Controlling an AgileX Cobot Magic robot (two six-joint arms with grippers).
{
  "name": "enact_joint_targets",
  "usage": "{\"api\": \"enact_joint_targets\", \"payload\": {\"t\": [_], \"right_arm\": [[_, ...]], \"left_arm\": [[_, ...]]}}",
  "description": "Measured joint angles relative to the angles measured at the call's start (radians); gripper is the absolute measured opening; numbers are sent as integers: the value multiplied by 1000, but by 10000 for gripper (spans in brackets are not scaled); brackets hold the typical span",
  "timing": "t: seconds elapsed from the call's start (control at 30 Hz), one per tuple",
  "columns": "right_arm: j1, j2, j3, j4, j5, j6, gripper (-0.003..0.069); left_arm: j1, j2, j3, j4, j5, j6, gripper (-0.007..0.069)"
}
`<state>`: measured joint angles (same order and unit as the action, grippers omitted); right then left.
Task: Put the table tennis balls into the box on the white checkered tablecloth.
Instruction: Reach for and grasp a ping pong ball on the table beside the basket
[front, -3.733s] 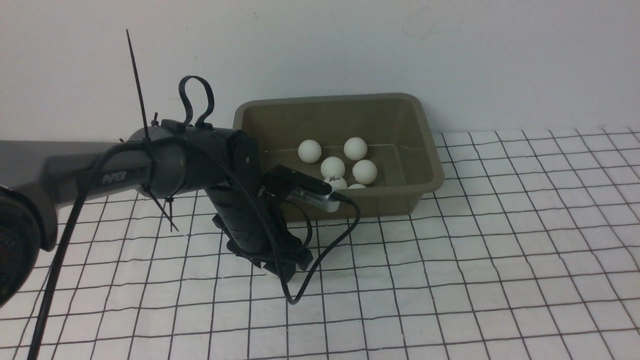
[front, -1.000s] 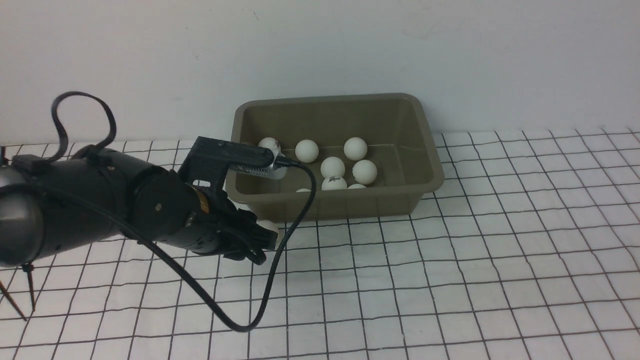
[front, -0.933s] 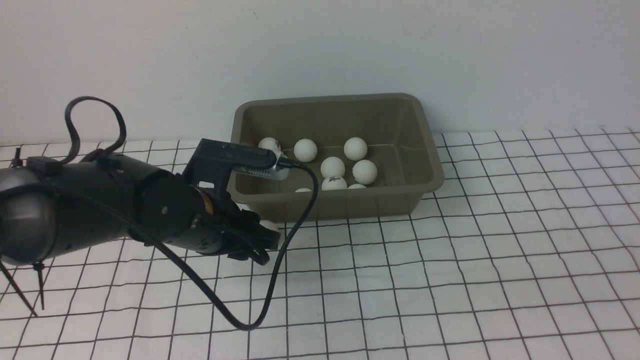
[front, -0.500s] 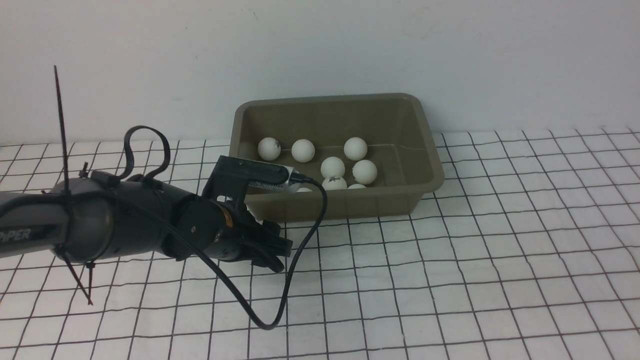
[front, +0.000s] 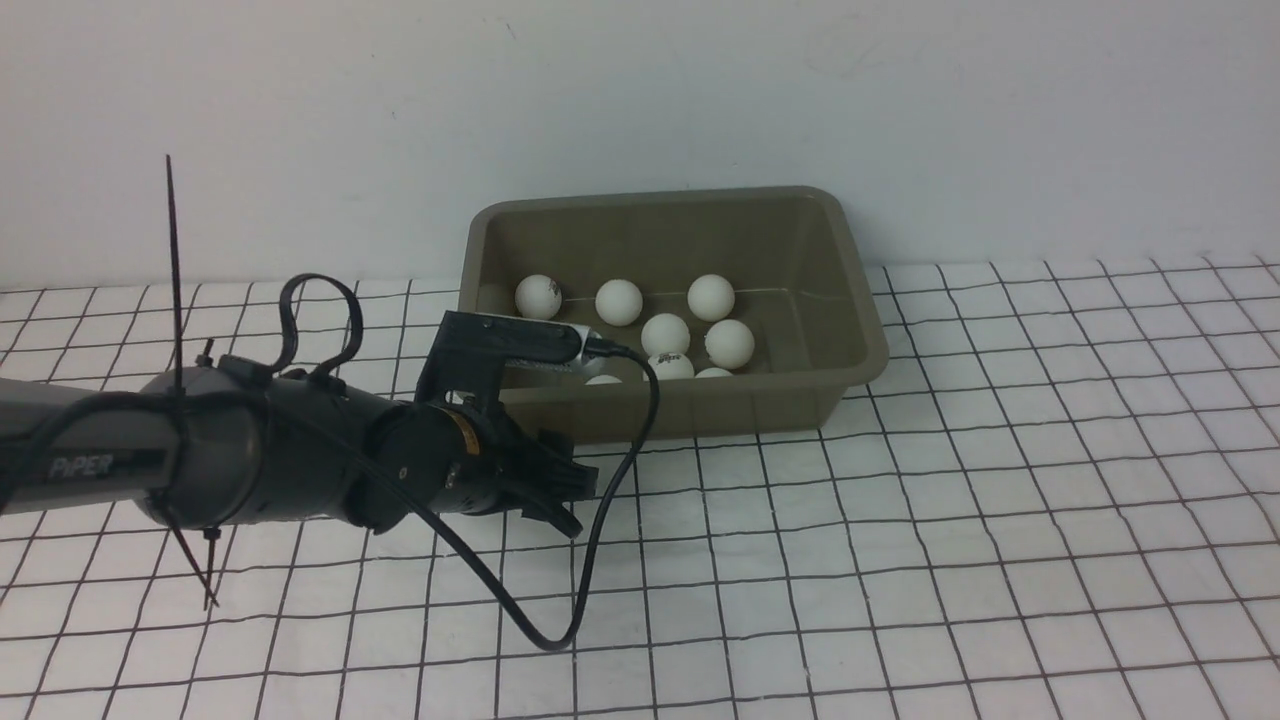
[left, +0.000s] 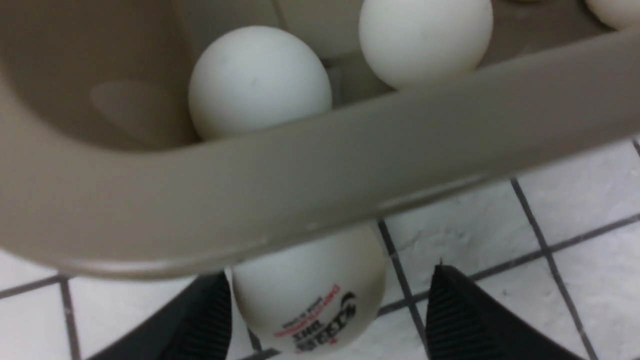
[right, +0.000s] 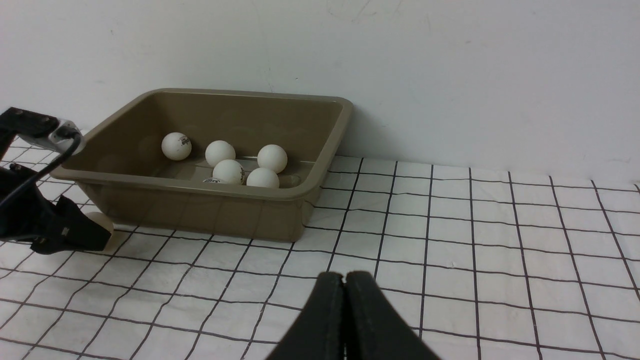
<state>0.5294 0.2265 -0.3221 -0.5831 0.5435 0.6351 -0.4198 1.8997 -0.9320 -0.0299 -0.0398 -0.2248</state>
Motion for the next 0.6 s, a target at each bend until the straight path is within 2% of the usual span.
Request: {"api": "enact_joint_targets", "payload": {"t": [0.4,0.47,0.6], "right_arm": [[0,0,0,0,0,0,-18],[0,0,0,0,0,0,-18],[0,0,0,0,0,0,-18]], "left_arm": [[0,56,-14,-4,-74,-9,467],[0,56,-16,-19,-74,-12,444],[0,59,-21,-50,-76,-13,349]]}}
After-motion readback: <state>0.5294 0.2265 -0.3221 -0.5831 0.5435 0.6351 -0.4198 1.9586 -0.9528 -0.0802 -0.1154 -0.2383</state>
